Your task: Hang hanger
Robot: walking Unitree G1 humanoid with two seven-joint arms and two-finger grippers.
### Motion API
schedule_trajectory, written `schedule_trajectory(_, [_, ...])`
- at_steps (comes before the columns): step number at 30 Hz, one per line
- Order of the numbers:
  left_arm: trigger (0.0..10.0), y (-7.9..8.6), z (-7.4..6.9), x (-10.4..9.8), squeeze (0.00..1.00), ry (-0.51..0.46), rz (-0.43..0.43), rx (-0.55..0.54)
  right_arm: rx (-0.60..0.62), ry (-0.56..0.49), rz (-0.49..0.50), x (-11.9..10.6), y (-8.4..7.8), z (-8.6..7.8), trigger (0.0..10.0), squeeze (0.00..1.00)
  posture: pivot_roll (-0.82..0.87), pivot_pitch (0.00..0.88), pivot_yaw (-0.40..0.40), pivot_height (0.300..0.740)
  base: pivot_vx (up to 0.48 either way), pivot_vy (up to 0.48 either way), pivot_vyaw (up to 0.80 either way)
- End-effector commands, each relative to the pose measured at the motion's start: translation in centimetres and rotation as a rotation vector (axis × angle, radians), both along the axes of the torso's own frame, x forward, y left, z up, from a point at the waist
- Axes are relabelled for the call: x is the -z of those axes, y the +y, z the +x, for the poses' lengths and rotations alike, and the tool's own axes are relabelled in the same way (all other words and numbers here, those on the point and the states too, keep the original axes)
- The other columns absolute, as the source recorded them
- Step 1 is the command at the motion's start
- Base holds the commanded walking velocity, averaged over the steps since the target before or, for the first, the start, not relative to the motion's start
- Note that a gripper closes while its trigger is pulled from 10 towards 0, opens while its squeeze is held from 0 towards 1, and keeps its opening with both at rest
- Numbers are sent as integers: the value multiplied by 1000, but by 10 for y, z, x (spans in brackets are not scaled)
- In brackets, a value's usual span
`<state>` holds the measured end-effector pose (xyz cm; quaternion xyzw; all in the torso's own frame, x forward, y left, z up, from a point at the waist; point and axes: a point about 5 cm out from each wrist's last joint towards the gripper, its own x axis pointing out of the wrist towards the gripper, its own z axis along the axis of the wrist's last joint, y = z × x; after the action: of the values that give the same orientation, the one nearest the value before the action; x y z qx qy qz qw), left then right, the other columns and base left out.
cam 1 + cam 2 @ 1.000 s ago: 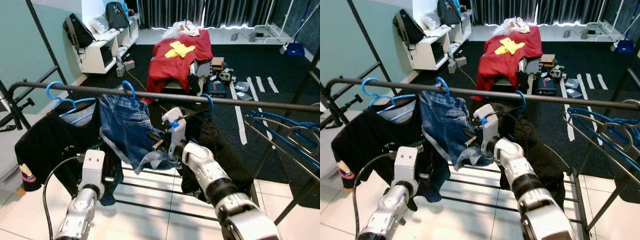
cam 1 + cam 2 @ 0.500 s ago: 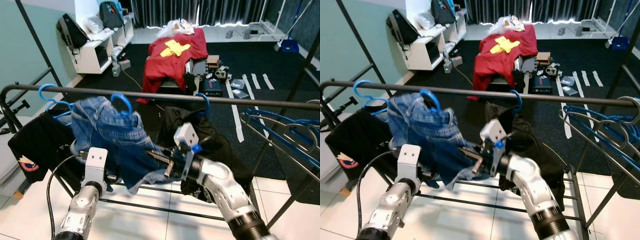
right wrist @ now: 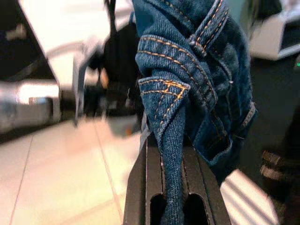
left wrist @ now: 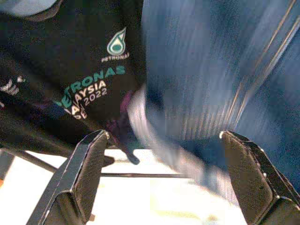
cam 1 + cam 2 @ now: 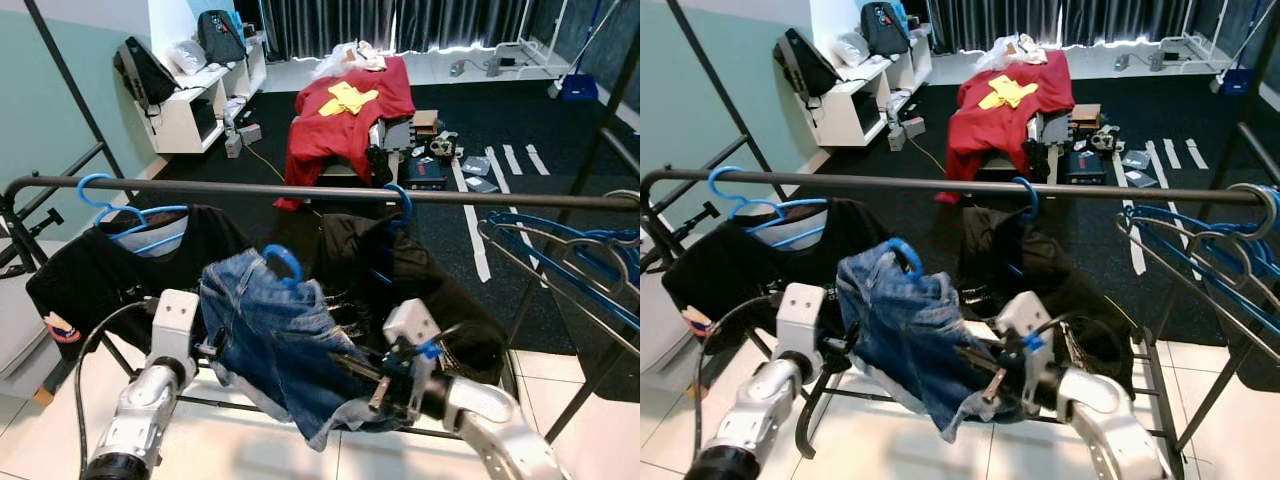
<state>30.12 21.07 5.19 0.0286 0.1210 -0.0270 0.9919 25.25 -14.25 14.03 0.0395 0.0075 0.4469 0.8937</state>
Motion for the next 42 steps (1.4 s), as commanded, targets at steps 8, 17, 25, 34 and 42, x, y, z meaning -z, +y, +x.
schedule_trajectory(8, [10000,-34,19,-34,0,-99,-97,148,54,-106,112,-36,-7,7,0,0,-41,46,95,740,-130,0,0])
schedule_trajectory(17, [10000,-33,22,-34,0,-97,-109,157,71,-53,70,-25,-2,6,1725,0,-45,52,89,740,-260,0,-426])
schedule_trajectory(25, [10000,-35,19,-31,0,-84,-112,171,24,-16,84,-24,4,0,549,0,-51,53,80,740,-304,0,-781])
schedule_trajectory(34, [10000,-29,25,-44,0,-116,-108,161,-28,2,52,-22,6,-6,1412,0,-60,61,78,740,-258,0,-781])
schedule_trajectory(42, [10000,-23,37,-75,0,-230,-94,179,-99,36,-7,-14,11,-19,10000,0,-68,68,85,740,0,0,-97])
